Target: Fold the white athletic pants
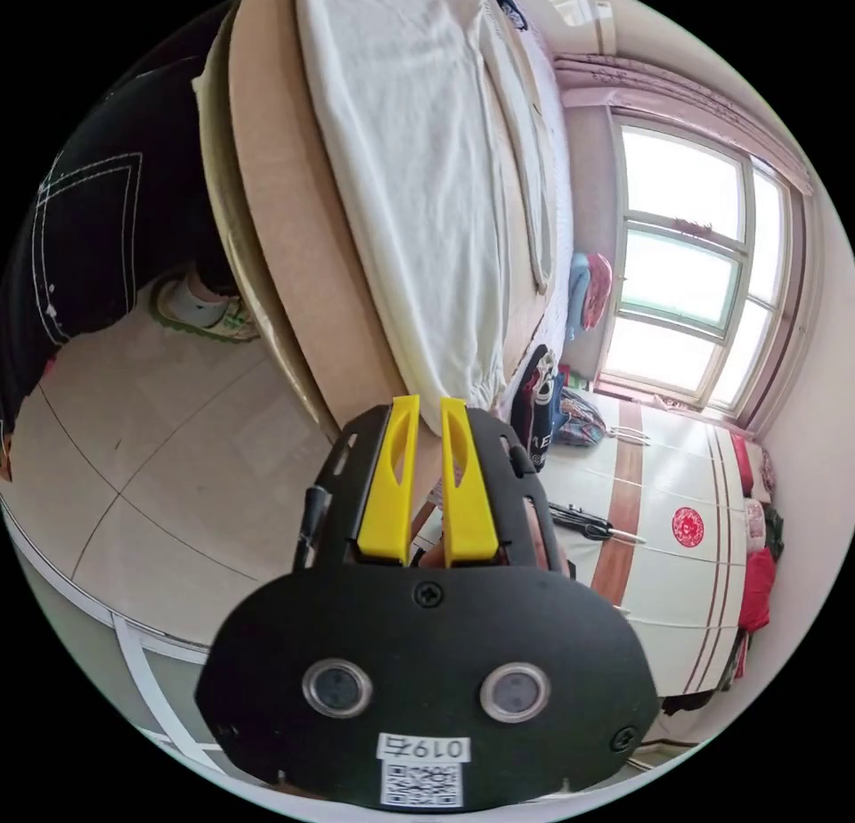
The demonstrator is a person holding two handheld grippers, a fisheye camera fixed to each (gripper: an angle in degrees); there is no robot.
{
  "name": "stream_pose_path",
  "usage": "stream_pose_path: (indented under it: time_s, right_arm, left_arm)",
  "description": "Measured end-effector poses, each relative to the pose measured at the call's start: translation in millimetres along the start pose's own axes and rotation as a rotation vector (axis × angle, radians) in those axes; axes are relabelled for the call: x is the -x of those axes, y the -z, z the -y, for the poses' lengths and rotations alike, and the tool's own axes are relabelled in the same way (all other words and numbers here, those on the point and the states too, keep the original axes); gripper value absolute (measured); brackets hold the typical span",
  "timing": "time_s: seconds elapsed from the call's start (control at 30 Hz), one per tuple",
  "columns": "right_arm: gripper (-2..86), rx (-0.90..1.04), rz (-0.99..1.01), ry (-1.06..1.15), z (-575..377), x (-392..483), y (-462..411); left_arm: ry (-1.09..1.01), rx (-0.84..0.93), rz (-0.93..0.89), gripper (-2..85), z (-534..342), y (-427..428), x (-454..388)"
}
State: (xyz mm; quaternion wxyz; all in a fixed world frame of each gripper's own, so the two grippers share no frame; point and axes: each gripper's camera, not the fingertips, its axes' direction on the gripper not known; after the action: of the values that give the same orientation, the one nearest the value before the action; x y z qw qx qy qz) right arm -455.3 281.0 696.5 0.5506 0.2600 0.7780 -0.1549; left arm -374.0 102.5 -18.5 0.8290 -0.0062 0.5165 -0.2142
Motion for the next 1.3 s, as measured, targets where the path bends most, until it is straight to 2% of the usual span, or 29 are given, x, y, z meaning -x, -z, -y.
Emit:
stream_pose_path:
  time_s: [0.1, 0.23, 0.47, 1.0, 1.3]
  right_arm:
    - [8.2, -0.005, -0.025, 0.074, 3.3, 7.5, -15.5]
    - [6.1, -0.022, -0.113, 0.199, 8.8, 25.1, -36.6]
    - [-0.1, 0.030, -0.087, 0.199, 16.9, 31.1, -68.5]
    - [-0.7, 0.086, 0.013, 0.126, 7.6, 46.8, -118.5]
    - [-0.4, 0.105, 0.001, 0.150, 1.5, 60.3, -146.3]
  left_arm:
    - [-0.005, -0.005, 0.007, 1.8, 2.3, 0.0, -0.8]
    - [0.003, -0.006, -0.008, 1.5, 8.4, 1.5, 1.1]
    - [-0.009, 0.002, 0.000, 1.1, 18.3, 1.3, 2.5]
    - [-0.029, 0.013, 0.010, 1.1, 33.8, 3.6, 8.5]
    - [-0.035, 0.030, -0.043, 1.4, 44.1, 3.8, 17.7]
